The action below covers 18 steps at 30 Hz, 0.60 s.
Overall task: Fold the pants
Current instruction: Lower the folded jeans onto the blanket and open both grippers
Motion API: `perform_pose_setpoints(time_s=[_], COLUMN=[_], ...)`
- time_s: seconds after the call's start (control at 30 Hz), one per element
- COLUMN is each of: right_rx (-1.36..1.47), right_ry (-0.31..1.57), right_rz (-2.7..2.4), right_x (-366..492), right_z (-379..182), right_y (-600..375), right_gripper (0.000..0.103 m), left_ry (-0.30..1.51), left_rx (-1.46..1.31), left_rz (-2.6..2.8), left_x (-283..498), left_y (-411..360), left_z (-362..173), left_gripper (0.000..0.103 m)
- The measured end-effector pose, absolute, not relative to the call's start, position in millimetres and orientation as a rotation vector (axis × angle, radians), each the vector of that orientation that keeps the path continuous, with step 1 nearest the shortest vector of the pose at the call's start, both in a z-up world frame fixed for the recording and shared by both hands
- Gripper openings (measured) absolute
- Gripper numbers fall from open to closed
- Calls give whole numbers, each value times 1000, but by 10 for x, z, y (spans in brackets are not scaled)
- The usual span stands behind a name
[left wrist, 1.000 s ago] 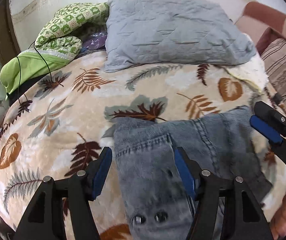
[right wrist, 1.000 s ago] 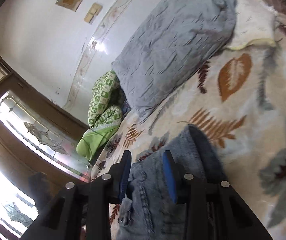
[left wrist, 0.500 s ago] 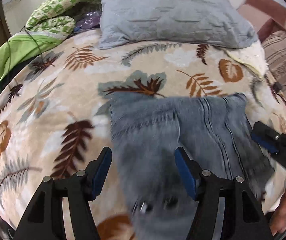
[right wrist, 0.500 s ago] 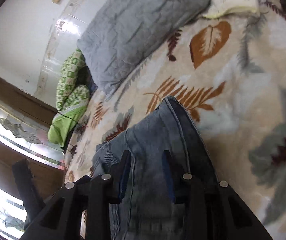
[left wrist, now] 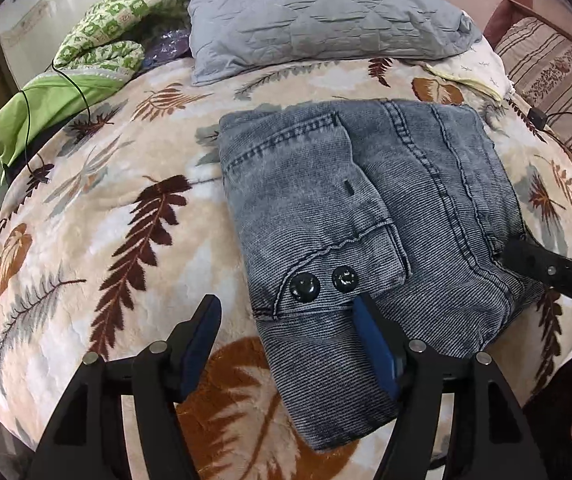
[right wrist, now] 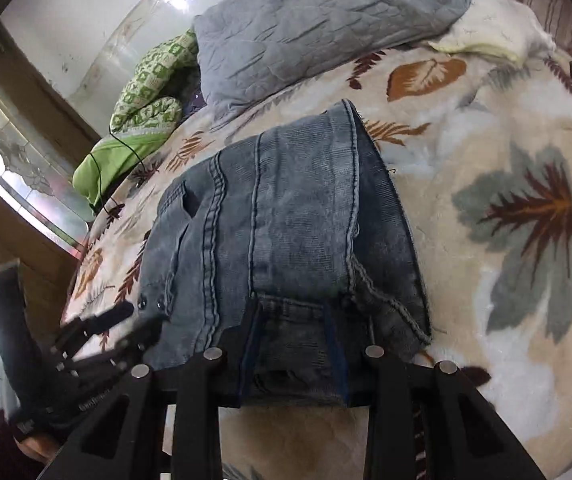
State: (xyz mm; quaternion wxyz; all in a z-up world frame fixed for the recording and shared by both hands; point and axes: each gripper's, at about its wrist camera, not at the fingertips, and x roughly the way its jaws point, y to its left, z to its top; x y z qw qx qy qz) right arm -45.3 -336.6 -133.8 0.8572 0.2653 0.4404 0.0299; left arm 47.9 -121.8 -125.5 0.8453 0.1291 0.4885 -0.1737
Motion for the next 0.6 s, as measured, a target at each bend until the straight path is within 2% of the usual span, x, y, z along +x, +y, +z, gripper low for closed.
perform_pose_setpoints(time_s=[0.1,0.13,0.17,0.2,0.27,0.37,0.6], right_rx=[710,726,734,742,758,752,747], right_ry=[873,848,824,799,739,684,687], right_rz=[106,106,101,91,79,83,70], right_x=[-513,-537,-564,-598,-641,-715,-788], right_z=[-1241,-1203,-1152,-1090,-973,-827,-724], right_y=[-3574,-3619,-3653,-3702,-3740,-3816,-3921], right_gripper=[35,36,40,56,73,73,73], left_ry=[971,951,932,912,885,865,858], left_rx=[261,267,274,277,277,267,268], left_rz=[-356,-345,-333,-319,-295,-261,-218], left_x=[404,374,348,324,292,282,316], left_y=[-1163,-1149,-1134,-1115,-1084,-1026,-943], left_z=[-1064,-1013,-967,-919,-839,-758,-697], left_gripper=[71,75,77,78,78,79,80])
